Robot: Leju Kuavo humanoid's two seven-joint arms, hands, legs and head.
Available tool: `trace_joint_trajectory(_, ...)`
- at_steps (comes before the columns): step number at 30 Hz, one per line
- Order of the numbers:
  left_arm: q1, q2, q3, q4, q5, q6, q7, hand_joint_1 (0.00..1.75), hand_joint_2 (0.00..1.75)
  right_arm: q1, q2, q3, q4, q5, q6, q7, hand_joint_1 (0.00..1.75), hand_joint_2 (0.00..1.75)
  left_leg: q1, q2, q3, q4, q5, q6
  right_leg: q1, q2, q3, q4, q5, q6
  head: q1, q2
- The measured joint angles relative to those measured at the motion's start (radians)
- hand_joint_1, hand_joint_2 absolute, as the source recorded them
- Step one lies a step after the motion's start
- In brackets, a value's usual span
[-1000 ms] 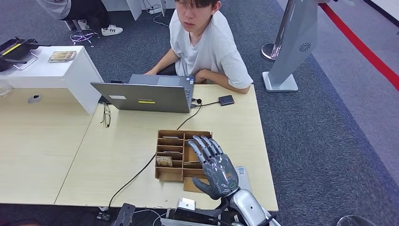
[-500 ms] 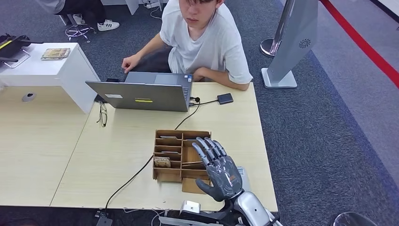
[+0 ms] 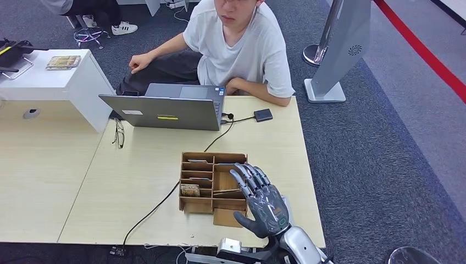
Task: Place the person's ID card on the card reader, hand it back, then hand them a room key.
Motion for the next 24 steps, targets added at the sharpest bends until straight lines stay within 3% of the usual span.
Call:
trace_joint_trajectory(5,0.007,0.031,0.016,0.015,0.002,-0.004,-0.005,0.00,0.00,0.002,-0.009,0.000,-0.002,0.000,-0.001,-0.001,0.00,1.75,0.000,-0.001,0.000,0.000,0.000,0.000,0.000,-0.001,0.000,0.000,-0.001,0.000,0.000,0.000)
trace_joint_trajectory(14,0.004,0.029,0.020,0.024,-0.013,0.001,0.016,0.00,0.00,0.001,-0.010,0.000,-0.001,0.010,0.003,0.008,0.00,1.75,0.000,-0.001,-0.001,0.002,-0.001,0.001,0.000,-0.001,0.000,0.000,-0.001,0.001,0.000,0.000)
trace_joint_trajectory(16,-0.005,-0.009,0.011,0.017,-0.065,0.022,0.085,0.00,0.00,0.001,-0.004,-0.002,-0.002,0.044,0.026,0.041,0.00,1.75,-0.002,-0.002,-0.001,0.002,0.000,0.002,-0.002,-0.002,0.000,0.000,-0.001,0.001,0.000,0.000)
trace_joint_trajectory(20,0.018,-0.154,-0.062,-0.139,-0.168,0.004,0.346,0.00,0.00,0.005,0.022,-0.004,-0.033,0.106,0.083,0.083,0.00,1.75,-0.002,-0.004,-0.002,0.004,-0.001,0.005,-0.003,-0.004,0.001,0.000,-0.001,0.002,0.001,0.000)
trace_joint_trajectory(22,0.035,-0.196,-0.093,-0.208,-0.165,-0.010,0.383,0.00,0.00,0.005,0.028,-0.004,-0.041,0.108,0.090,0.085,0.00,1.75,-0.002,-0.002,-0.002,0.005,-0.002,0.005,-0.002,-0.003,0.001,0.000,0.000,0.003,0.001,0.000)
trace_joint_trajectory(24,0.033,-0.208,-0.101,-0.224,-0.140,0.008,0.355,0.00,0.00,0.004,0.030,-0.004,-0.043,0.098,0.090,0.081,0.00,1.75,-0.002,-0.002,-0.002,0.005,-0.003,0.005,-0.002,-0.002,0.001,-0.001,0.000,0.003,0.000,0.000)
